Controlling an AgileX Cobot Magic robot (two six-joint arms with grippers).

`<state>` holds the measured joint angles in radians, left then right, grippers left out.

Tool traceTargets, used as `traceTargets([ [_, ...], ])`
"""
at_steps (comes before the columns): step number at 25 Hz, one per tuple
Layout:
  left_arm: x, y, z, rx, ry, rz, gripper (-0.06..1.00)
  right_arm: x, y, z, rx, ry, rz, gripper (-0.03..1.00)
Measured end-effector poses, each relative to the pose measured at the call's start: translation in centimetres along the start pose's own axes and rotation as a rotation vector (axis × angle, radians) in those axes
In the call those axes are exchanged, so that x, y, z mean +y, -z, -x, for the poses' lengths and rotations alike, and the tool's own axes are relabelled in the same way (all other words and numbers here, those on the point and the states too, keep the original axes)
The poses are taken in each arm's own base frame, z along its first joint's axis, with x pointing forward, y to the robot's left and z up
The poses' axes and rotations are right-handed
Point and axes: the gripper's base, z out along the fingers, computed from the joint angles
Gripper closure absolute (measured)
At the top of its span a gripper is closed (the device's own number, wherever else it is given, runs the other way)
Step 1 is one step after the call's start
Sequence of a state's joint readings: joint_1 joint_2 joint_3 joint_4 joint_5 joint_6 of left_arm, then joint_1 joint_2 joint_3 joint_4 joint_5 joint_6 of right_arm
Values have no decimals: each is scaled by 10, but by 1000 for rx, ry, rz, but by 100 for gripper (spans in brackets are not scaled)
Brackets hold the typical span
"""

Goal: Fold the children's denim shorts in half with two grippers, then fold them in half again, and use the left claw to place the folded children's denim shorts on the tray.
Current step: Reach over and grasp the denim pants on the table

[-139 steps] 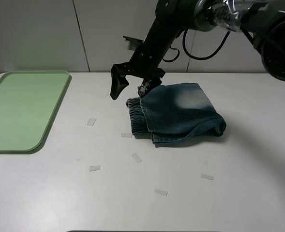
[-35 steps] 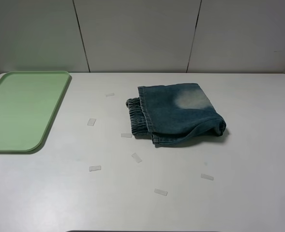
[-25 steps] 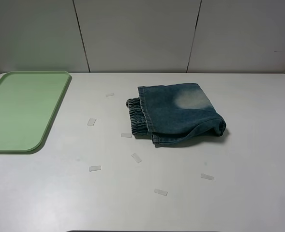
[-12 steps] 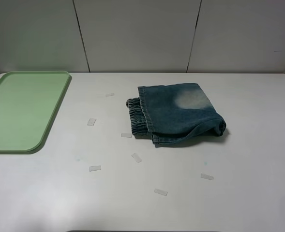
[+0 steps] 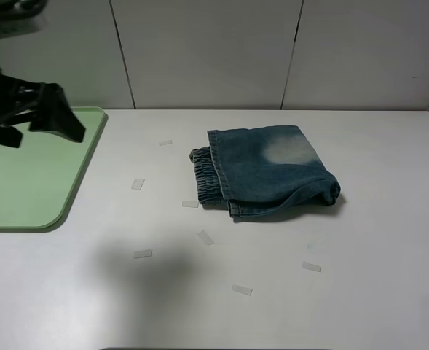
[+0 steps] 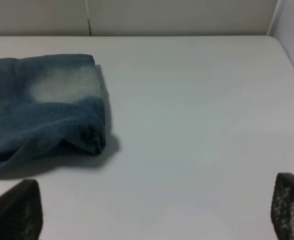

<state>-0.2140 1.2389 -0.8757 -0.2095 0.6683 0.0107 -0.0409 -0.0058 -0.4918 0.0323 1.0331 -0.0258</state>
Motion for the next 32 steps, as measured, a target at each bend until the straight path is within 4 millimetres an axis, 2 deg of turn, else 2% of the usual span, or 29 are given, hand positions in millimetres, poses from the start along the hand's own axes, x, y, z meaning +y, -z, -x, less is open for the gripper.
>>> traceTargets([
  [5,-38,-58,16,23,-56,-80,-1,0,0,0,0,0,0,27],
  [6,-55,-79,20,30,-66,-112,-1,0,0,0,0,0,0,27],
  [9,-84,-111,20,51,-73,-157,-1,0,0,0,0,0,0,27],
  [14,-125,-151,17,68,-97,-204,-1,0,0,0,0,0,0,27],
  [17,-141,-171,13,93,-59,-213,-1,0,0,0,0,0,0,27],
  [22,-154,-193,12,124,3,-214,-1,0,0,0,0,0,0,27],
  [32,-150,-231,-4,164,110,-169,-1,0,0,0,0,0,0,27],
])
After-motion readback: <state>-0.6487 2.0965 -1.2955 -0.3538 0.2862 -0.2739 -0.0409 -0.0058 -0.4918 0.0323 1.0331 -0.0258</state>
